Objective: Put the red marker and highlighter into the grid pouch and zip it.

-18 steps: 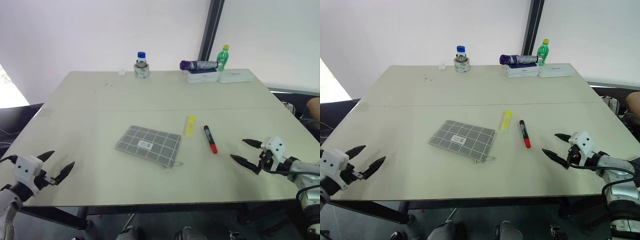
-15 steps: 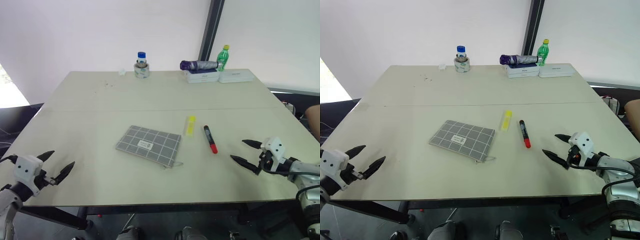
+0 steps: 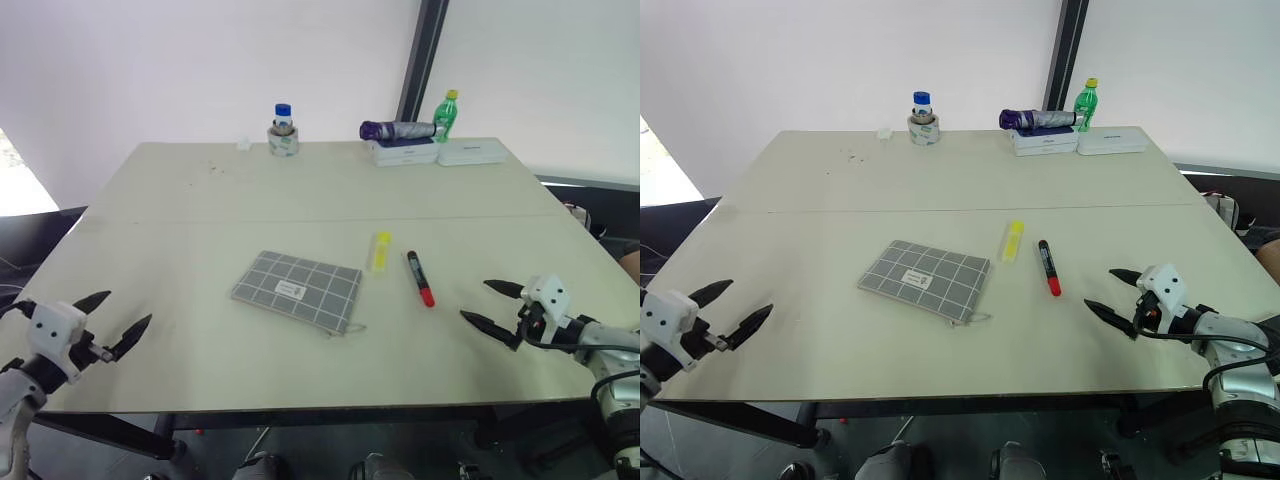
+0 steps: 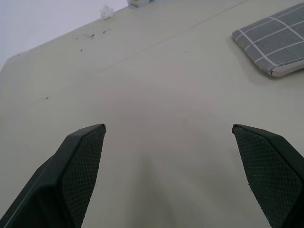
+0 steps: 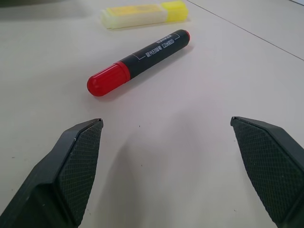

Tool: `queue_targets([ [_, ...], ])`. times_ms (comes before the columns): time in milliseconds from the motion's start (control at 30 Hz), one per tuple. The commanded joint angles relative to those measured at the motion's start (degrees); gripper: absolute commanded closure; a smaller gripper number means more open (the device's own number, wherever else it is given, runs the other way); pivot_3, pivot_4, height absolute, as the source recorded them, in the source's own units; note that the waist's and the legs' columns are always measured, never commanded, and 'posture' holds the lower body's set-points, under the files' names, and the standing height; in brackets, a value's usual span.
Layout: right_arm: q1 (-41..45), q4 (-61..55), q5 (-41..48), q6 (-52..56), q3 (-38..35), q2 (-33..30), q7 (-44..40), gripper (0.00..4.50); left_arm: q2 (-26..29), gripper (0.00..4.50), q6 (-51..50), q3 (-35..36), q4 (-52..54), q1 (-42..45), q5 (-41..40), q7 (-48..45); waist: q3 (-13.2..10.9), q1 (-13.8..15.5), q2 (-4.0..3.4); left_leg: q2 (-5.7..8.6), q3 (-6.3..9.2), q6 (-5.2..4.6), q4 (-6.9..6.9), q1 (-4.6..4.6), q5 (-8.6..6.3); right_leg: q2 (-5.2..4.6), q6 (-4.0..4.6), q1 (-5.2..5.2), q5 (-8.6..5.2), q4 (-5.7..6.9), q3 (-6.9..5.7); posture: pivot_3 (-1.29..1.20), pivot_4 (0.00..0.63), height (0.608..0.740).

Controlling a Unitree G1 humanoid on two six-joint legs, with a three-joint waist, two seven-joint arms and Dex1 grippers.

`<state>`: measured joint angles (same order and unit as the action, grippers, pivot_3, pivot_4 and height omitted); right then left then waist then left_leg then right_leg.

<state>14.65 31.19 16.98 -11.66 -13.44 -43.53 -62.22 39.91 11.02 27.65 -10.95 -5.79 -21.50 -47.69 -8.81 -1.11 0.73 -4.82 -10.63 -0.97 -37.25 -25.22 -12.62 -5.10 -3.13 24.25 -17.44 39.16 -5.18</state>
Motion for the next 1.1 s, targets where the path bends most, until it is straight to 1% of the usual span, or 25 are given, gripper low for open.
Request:
queue_targets([
  [33, 1.3, -1.9, 0.8, 0.1, -0.4, 0.5, 0.4, 0.03, 0.6, 0.00, 2.1, -0.1, 1.3, 1.3, 1.1, 0.6, 0.0, 0.0, 0.00, 0.00, 0.00, 0.00, 0.00, 0.00, 0.00, 0.00, 0.00, 0.00, 0.00, 0.00, 0.00, 0.00, 0.150, 0.738],
  [667, 0.8, -8.6, 2.1, 4.8, 0.2, 2.8, 1.4, 0.03, 0.4, 0.00, 4.6, -2.2, -1.4, 4.4, 3.8, 1.7, 0.0, 0.0, -0.01, 0.00, -0.01, -0.01, 0.00, 0.00, 0.00, 0.01, -0.01, -0.01, 0.01, 0.00, -0.01, 0.00, 0.150, 0.738],
  [767, 1.4, -14.4, 3.2, 7.9, 1.1, 4.4, 3.2, 0.83, 0.8, 0.00, 5.9, -2.9, -2.8, 5.2, 5.0, 1.8, 0.0, 0.0, -0.01, 0.00, -0.01, 0.00, 0.01, 0.00, 0.00, 0.02, -0.01, 0.00, 0.01, 0.00, -0.01, 0.00, 0.150, 0.738],
  [800, 1.7, -16.6, 3.6, 9.2, 1.6, 5.1, 3.8, 1.45, 1.0, 0.00, 6.5, -3.1, -3.7, 5.6, 5.6, 2.0, 0.0, 0.0, -0.01, 0.00, -0.01, 0.00, 0.02, 0.00, 0.00, 0.02, -0.01, 0.00, 0.01, 0.00, -0.01, 0.00, 0.150, 0.738],
  [833, 2.0, -18.1, 3.7, 10.0, 2.1, 5.7, 4.4, 1.86, 1.2, 0.00, 7.1, -3.3, -4.5, 6.1, 6.2, 2.2, 0.0, 0.0, -0.01, 0.00, -0.01, 0.00, 0.02, 0.00, 0.00, 0.02, -0.02, 0.00, 0.01, 0.00, 0.00, 0.00, 0.150, 0.738],
  [900, 3.5, -21.2, 3.7, 11.6, 3.6, 7.7, 6.1, 2.87, 1.5, 0.00, 8.3, -3.9, -6.5, 7.4, 7.3, 2.7, 0.0, 0.0, -0.01, 0.00, -0.01, 0.00, 0.02, 0.00, 0.00, 0.02, -0.01, 0.01, 0.01, 0.00, -0.01, 0.00, 0.150, 0.738],
  [967, 5.6, -23.8, 3.0, 12.7, 5.7, 10.7, 8.6, 4.01, 1.6, 0.00, 9.6, -4.7, -7.8, 8.5, 8.1, 2.5, 0.0, -0.1, -0.01, -0.01, -0.01, 0.00, 0.02, -0.01, 0.00, 0.03, -0.02, 0.03, 0.01, 0.00, -0.01, 0.00, 0.150, 0.738],
  [1000, 6.3, -24.7, 2.5, 13.1, 6.7, 11.8, 9.4, 4.48, 1.7, 0.00, 10.4, -5.2, -8.4, 8.9, 8.7, 2.3, 0.0, -0.1, -0.01, -0.02, -0.01, 0.00, 0.03, -0.01, 0.00, 0.04, -0.02, 0.03, 0.01, 0.00, -0.02, 0.00, 0.150, 0.738],
  [1100, 8.9, -25.1, 0.0, 12.9, 10.6, 15.9, 11.9, 4.48, 2.3, 0.00, 13.0, -6.7, -10.6, 10.4, 10.6, 2.2, 0.0, 0.0, -0.01, -0.02, -0.03, 0.00, 0.03, -0.02, 0.00, 0.04, -0.02, 0.04, 0.01, 0.01, -0.05, 0.00, 0.150, 0.738],
])
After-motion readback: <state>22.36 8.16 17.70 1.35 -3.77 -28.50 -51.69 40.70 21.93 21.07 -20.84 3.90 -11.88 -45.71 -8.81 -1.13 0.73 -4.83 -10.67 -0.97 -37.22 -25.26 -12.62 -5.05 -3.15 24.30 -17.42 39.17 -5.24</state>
